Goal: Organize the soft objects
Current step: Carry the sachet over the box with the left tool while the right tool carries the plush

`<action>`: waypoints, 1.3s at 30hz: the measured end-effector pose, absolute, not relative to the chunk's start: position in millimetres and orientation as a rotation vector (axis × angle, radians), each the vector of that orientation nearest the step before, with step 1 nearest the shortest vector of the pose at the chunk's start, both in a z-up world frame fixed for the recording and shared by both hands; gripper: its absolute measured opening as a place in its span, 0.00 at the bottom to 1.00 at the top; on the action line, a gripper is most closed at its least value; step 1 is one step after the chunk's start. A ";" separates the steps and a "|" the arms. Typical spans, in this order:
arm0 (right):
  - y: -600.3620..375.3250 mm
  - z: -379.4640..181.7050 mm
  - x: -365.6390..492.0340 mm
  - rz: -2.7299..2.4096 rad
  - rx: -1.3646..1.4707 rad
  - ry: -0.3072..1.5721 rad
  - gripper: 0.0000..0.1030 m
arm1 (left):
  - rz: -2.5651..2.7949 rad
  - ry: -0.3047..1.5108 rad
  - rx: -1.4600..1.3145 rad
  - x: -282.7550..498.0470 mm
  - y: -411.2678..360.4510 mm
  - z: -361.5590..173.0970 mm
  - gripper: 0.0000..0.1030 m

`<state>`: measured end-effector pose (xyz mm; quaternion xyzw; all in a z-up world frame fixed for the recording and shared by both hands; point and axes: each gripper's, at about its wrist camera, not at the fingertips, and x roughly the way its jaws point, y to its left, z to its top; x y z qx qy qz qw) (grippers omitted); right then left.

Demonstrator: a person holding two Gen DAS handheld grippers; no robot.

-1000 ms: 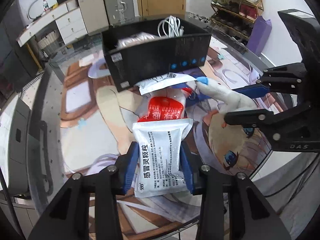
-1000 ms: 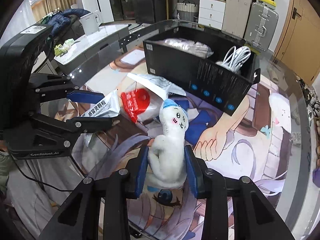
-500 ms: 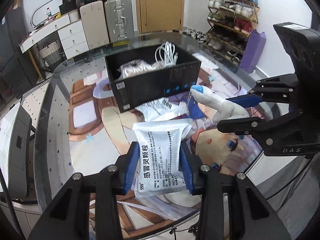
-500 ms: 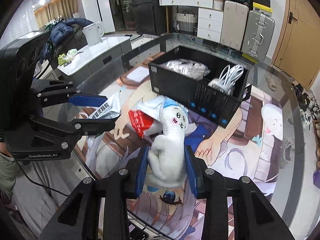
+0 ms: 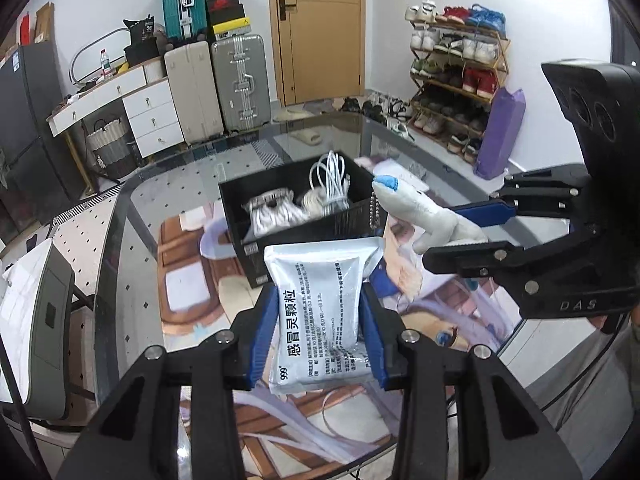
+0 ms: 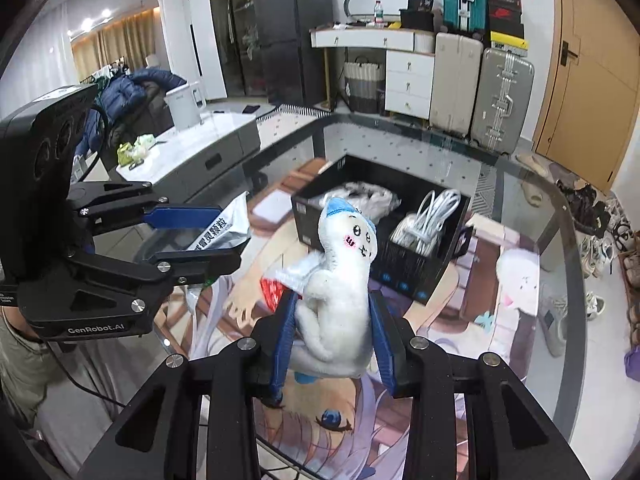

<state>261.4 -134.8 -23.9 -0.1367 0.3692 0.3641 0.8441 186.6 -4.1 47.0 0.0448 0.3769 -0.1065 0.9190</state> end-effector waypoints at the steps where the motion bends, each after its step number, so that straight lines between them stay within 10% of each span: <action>1: -134.6 -19.4 262.0 0.765 -0.284 0.768 0.35 | -0.218 0.769 0.083 188.5 -3.1 49.9 0.38; 20: -114.2 28.8 322.7 0.617 -0.184 0.621 0.35 | -0.112 0.589 -0.030 258.6 13.4 87.6 0.38; 39: -92.4 -36.9 408.0 0.525 -0.159 0.765 0.35 | -0.053 0.730 -0.115 339.4 30.7 23.9 0.38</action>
